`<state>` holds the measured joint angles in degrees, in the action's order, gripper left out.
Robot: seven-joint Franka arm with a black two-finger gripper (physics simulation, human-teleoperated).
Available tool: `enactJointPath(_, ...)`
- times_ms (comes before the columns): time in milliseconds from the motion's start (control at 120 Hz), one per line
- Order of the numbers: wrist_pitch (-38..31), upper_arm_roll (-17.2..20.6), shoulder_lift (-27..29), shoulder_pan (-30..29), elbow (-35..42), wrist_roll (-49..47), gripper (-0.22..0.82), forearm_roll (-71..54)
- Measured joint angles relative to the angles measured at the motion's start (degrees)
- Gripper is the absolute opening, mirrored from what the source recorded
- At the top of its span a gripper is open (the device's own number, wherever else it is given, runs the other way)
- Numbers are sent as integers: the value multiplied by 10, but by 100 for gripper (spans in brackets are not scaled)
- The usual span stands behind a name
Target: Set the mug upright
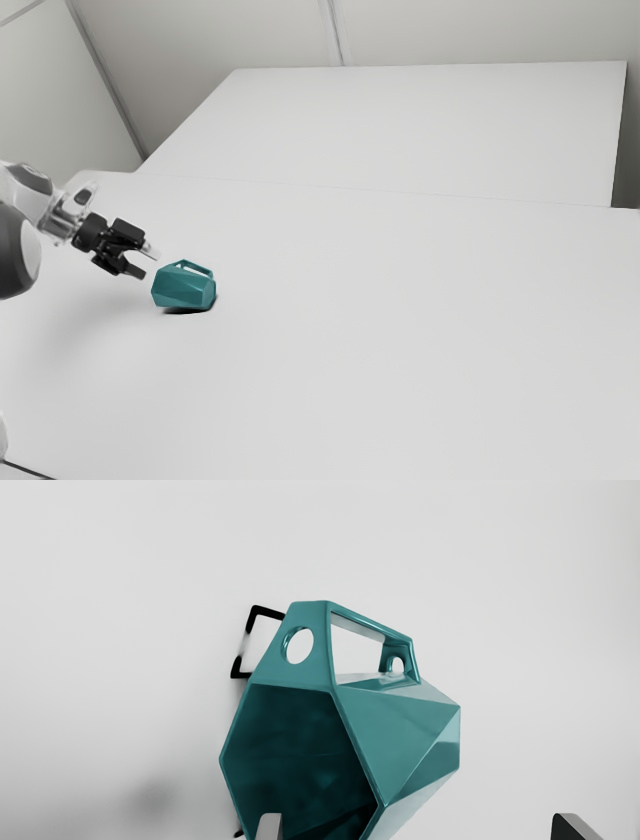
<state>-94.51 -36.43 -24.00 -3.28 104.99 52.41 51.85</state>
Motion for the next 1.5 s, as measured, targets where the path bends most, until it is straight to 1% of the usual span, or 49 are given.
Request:
enactJointPath(150, 10, 0, -17, -7, 0, 47, 59, 38)
enactJointPath(317, 19, 2, -24, -7, 2, 87, 59, 61)
enactJointPath(600, 29, 13, -42, -7, 3, 133, 58, 83)
enactJointPath(700, 30, 19, -44, -7, 3, 145, 56, 91)
enactJointPath(767, 31, 21, -46, -7, 4, 151, 51, 97)
enactJointPath(825, 31, 21, -47, -7, 5, 155, 43, 100)
enactJointPath(967, 32, 22, -47, -7, 5, 161, 14, 105)
enactJointPath(1017, 32, 23, -47, -7, 4, 163, 6, 108)
enactJointPath(1050, 32, 24, -47, -7, 4, 164, 3, 110)
enactJointPath(1283, 31, 31, -42, -2, 5, 171, -12, 124)
enactJointPath(1500, 35, 34, -12, 12, 3, 168, -15, 140)
